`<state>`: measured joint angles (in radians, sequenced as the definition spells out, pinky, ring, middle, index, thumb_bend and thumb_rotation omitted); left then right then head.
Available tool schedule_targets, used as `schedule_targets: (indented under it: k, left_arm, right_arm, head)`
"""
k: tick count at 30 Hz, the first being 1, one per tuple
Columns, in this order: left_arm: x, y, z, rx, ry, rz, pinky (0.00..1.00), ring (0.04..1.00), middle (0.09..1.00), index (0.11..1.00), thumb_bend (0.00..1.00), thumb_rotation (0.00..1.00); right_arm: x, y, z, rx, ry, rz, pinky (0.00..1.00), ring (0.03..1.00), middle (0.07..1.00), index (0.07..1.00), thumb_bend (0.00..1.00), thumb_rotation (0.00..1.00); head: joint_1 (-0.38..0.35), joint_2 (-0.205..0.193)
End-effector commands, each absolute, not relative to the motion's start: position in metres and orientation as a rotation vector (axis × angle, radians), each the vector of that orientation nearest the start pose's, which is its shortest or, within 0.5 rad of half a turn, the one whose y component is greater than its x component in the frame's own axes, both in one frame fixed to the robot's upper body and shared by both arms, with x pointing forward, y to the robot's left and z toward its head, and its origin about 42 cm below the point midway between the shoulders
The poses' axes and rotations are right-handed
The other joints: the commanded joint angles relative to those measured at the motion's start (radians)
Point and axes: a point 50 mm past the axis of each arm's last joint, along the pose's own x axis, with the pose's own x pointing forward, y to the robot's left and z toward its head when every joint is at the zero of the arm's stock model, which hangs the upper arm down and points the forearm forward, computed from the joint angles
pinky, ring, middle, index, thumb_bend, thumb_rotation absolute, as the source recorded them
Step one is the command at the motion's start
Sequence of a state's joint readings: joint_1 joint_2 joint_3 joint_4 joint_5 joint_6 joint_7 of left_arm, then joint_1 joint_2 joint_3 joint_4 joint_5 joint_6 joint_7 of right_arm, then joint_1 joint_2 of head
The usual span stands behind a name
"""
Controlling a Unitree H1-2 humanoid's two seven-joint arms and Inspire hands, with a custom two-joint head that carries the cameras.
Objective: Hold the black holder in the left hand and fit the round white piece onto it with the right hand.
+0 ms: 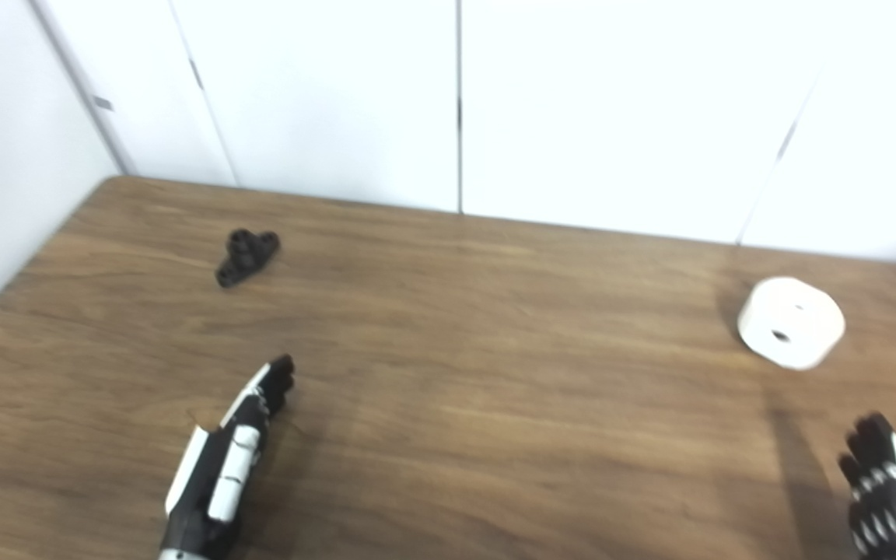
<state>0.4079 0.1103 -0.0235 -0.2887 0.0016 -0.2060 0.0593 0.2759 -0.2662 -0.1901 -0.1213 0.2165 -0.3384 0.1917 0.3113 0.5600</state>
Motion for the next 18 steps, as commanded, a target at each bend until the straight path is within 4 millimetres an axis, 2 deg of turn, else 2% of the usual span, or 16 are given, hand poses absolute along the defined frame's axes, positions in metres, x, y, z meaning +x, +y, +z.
schedule_targets:
  k: [1, 4, 6, 8, 12, 16, 18]
  left_arm:
    - [0.136, 0.235, 0.101, 0.069, -0.099, 0.122, 0.96, 0.957, 0.956, 0.932, 0.48, 0.90]
    - [0.135, 0.234, 0.098, 0.090, -0.085, 0.113, 0.96, 0.956, 0.956, 0.932, 0.51, 0.88]
    - [0.135, 0.234, 0.097, 0.101, -0.077, 0.111, 0.98, 0.966, 0.962, 0.938, 0.51, 0.88]
    - [0.134, 0.234, 0.096, 0.105, -0.067, 0.121, 0.98, 0.968, 0.962, 0.937, 0.50, 0.87]
    - [0.133, 0.234, 0.097, 0.113, -0.070, 0.153, 0.97, 0.957, 0.948, 0.919, 0.48, 0.78]
    - [0.133, 0.236, 0.109, 0.254, -0.096, 0.200, 0.85, 0.911, 0.923, 0.897, 0.44, 0.60]
    - [0.136, 0.241, 0.118, 0.311, -0.124, 0.227, 0.84, 0.903, 0.911, 0.885, 0.45, 0.43]
  right_arm:
    - [0.171, -0.353, 0.092, -0.134, -0.135, -0.021, 1.00, 1.000, 1.000, 1.000, 0.76, 1.00]
    - [0.170, -0.353, 0.090, -0.123, -0.142, -0.027, 1.00, 1.000, 1.000, 1.000, 0.75, 1.00]
    - [0.169, -0.352, 0.088, -0.105, -0.154, -0.037, 1.00, 1.000, 0.997, 1.000, 0.69, 0.98]
    - [0.169, -0.352, 0.085, -0.100, -0.158, -0.042, 1.00, 1.000, 0.993, 0.998, 0.67, 0.97]
    - [0.169, -0.351, 0.083, -0.105, -0.155, -0.048, 1.00, 1.000, 0.996, 1.000, 0.67, 0.98]
    - [0.166, -0.351, 0.086, -0.109, -0.150, -0.046, 1.00, 1.000, 0.988, 1.000, 0.65, 1.00]
    - [0.165, -0.350, 0.086, -0.112, -0.147, -0.045, 1.00, 1.000, 0.986, 1.000, 0.65, 1.00]
  head:
    - [0.010, -0.012]
    - [0.018, -0.027]
    - [0.020, -0.034]
    - [0.018, -0.038]
    - [0.015, -0.042]
    - [0.027, -0.041]
    - [0.028, -0.042]
